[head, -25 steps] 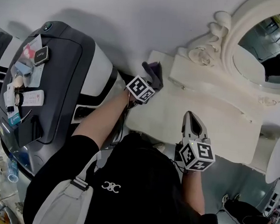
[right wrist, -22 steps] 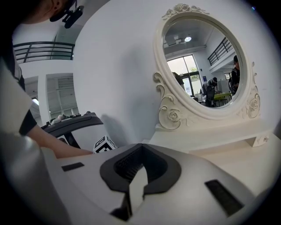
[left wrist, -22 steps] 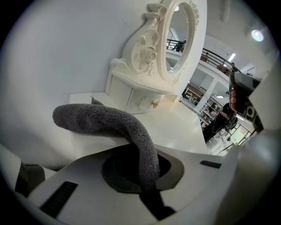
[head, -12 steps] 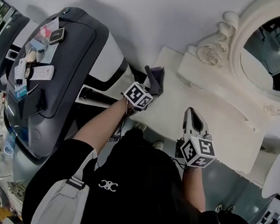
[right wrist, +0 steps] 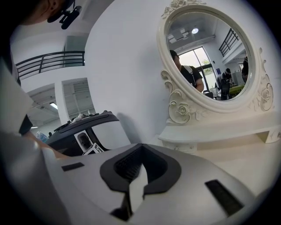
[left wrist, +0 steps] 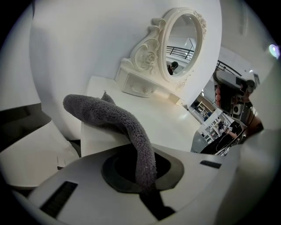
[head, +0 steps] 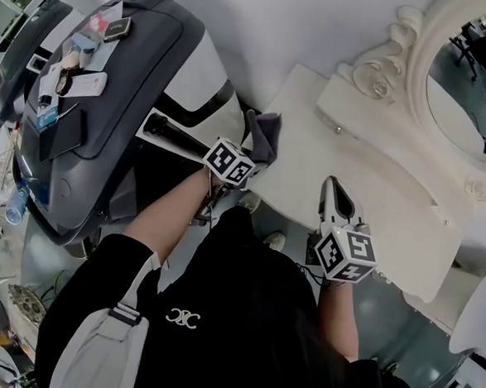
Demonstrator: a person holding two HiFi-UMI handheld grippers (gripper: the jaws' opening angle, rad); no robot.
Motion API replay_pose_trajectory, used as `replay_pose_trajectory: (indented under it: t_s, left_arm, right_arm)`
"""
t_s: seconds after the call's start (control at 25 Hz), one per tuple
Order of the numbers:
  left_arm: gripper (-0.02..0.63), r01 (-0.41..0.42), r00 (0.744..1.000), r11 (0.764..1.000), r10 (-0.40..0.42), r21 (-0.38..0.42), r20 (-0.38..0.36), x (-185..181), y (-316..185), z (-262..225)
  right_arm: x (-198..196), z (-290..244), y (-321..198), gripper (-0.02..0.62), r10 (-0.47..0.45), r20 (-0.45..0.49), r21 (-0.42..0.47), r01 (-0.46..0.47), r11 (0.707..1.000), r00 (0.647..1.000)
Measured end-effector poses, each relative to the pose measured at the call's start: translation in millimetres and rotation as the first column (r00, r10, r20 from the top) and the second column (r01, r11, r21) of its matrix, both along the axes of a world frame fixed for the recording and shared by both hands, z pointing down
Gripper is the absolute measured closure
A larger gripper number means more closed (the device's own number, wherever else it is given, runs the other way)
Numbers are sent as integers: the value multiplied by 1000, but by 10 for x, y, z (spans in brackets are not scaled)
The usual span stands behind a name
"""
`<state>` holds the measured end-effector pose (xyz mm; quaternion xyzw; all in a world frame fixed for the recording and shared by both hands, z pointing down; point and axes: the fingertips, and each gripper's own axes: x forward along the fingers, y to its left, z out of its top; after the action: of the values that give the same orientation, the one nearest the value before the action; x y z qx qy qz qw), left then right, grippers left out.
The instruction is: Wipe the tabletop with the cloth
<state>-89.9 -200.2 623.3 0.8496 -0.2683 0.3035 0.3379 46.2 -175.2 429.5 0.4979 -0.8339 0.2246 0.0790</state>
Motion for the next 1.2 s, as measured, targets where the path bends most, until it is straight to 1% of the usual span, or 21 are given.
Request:
replay_pose_trajectory:
  t_s: [0.28, 0.48, 0.56, 0.64, 0.68, 0.72, 0.76, 0.8, 0.84, 0.88, 0.96, 1.0, 1.08, 1.2]
  left_arm:
    - [588, 79, 997, 997, -79, 0, -5, -186, 343, 22]
    - [588, 183, 982, 983, -184, -11, -39, -282, 549, 40]
    - [588, 204, 978, 979, -204, -7, -39, -288, 629, 35]
    - [588, 186, 982, 982, -186, -18, -19, -259, 762, 74]
    - [588, 159, 987, 987, -159, -35, 8, -238, 866, 137]
    - [588, 120, 992, 991, -117, -54, 55, -221, 992, 238]
    - [588, 71, 991, 995, -63, -68, 117, -208, 1129, 361]
    - [588, 24, 984, 997, -11, -73, 175, -191, 1256, 477]
    - [588, -6, 979, 998, 20, -70, 204, -157, 1354, 555]
    - [588, -9, 981, 998, 21, -66, 192, -105, 1412, 585]
    - [588, 30, 993, 998, -22, -64, 117, 6, 1440, 551]
    - [588, 41, 995, 998, -35, -57, 94, 48, 1433, 521]
    - [588, 32, 996, 999, -29, -31, 81, 106, 1418, 460]
    - [588, -13, 996, 1000, 11, 23, 92, 152, 1367, 320]
  right_arm:
    - [125, 27, 222, 584, -26, 10, 6, 26, 1000, 1000]
    - [219, 43, 354, 584, -39, 27, 1, 39, 999, 999]
    - [235, 57, 399, 584, -47, 32, 2, 47, 999, 998]
    - [247, 79, 442, 584, -54, 36, 1, 54, 999, 998]
    - [252, 86, 461, 584, -57, 38, 1, 57, 998, 998]
    - [255, 88, 475, 584, -59, 41, 3, 59, 998, 997]
    - [259, 83, 487, 584, -60, 43, 5, 60, 998, 997]
    - [264, 76, 497, 584, -60, 45, 8, 60, 998, 997]
    - [271, 67, 508, 584, -59, 46, 11, 59, 998, 997]
    - [281, 59, 519, 584, -58, 46, 14, 58, 998, 997]
    - [316, 56, 540, 584, -54, 45, 16, 53, 998, 998]
    - [341, 63, 552, 584, -50, 44, 14, 49, 999, 998]
    - [390, 86, 584, 584, -39, 44, 8, 38, 999, 998]
    - [451, 90, 630, 584, -22, 48, 6, 22, 1000, 999]
